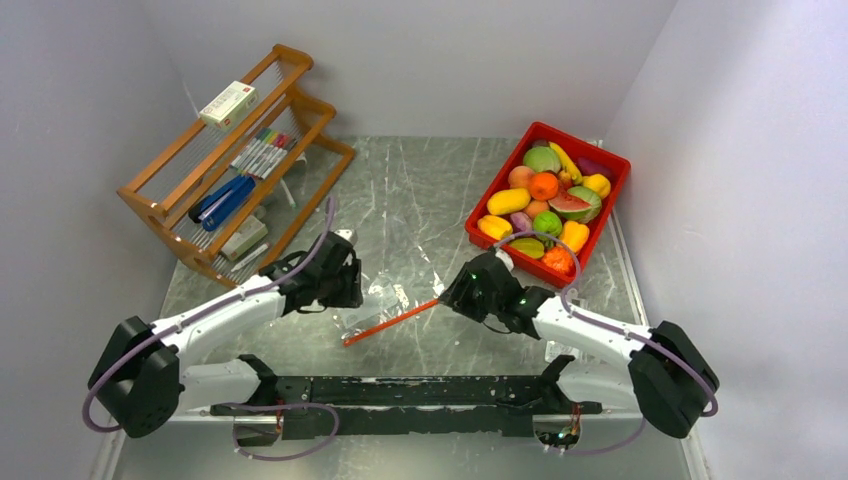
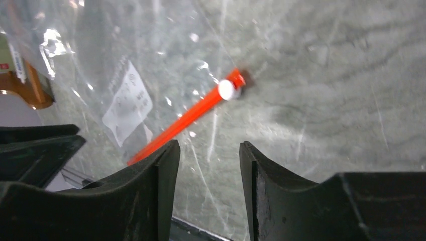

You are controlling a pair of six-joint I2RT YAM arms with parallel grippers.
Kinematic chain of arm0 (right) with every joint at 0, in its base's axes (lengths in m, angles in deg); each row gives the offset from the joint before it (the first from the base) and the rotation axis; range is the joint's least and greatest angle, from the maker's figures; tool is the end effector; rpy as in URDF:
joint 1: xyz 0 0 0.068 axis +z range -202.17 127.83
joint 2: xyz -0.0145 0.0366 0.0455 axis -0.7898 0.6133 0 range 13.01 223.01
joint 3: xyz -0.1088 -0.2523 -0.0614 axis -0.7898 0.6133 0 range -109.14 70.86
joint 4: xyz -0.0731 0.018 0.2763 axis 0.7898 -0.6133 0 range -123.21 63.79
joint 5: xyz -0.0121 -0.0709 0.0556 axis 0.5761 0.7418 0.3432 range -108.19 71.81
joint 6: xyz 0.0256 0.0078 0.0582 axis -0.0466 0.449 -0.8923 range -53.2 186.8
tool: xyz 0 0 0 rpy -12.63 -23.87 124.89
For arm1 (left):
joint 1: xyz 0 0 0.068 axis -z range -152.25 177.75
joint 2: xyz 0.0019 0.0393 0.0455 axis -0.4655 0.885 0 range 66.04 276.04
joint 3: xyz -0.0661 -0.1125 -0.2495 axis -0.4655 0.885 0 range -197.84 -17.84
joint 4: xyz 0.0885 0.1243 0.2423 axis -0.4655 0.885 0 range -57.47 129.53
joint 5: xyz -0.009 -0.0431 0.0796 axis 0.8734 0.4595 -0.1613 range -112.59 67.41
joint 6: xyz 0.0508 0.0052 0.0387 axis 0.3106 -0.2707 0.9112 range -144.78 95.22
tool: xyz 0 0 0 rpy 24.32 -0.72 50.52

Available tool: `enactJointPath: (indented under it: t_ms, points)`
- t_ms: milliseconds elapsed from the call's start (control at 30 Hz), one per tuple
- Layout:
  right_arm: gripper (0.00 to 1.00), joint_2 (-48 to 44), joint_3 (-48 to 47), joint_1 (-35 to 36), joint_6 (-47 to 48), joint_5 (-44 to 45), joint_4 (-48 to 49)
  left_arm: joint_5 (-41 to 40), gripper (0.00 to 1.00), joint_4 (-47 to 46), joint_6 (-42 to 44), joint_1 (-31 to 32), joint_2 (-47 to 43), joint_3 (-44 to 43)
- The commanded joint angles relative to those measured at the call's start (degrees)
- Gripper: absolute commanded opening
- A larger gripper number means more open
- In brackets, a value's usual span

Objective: Place the food in the zip-top bag and seal the zipper
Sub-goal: Pick up the zipper food storage bag at the center of the board.

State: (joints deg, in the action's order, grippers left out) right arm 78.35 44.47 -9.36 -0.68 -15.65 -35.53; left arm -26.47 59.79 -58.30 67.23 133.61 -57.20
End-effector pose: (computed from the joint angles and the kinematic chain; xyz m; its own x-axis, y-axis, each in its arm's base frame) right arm 0.1755 0.1596 0.1454 -0.8169 0.5012 -0.2855 0.2540 0.7569 0.6021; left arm 0.1976 -0.1585 0.1886 -0.8641 -0.0017 -0.5033 0.1533 0.9516 -0.2664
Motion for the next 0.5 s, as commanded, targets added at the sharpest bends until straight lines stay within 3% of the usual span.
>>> enactJointPath:
  t_ms: [0, 167, 300, 467]
  points:
    - [0.49, -0.92, -0.72, 0.6, 6.72, 6.92, 4.67, 1.94, 0.44, -0.46, -5.35, -1.92, -0.21, 3.2]
    - [0.5, 3.28, -0.69, 0.52, 10.62, 8.97, 6.94, -5.9, 0.43, 3.16, -9.05, -5.48, -0.54, 0.41]
    - [0.51, 4.88, 0.17, 0.52, 12.74, 10.17, 8.82, -2.63, 0.33, -1.57, -7.45, -13.24, -4.49, -1.14]
    - [0.52, 7.74, 1.64, 0.53, 12.73, 8.76, 12.01, 2.16, 0.24, -6.66, -2.78, -20.27, -1.71, -4.03]
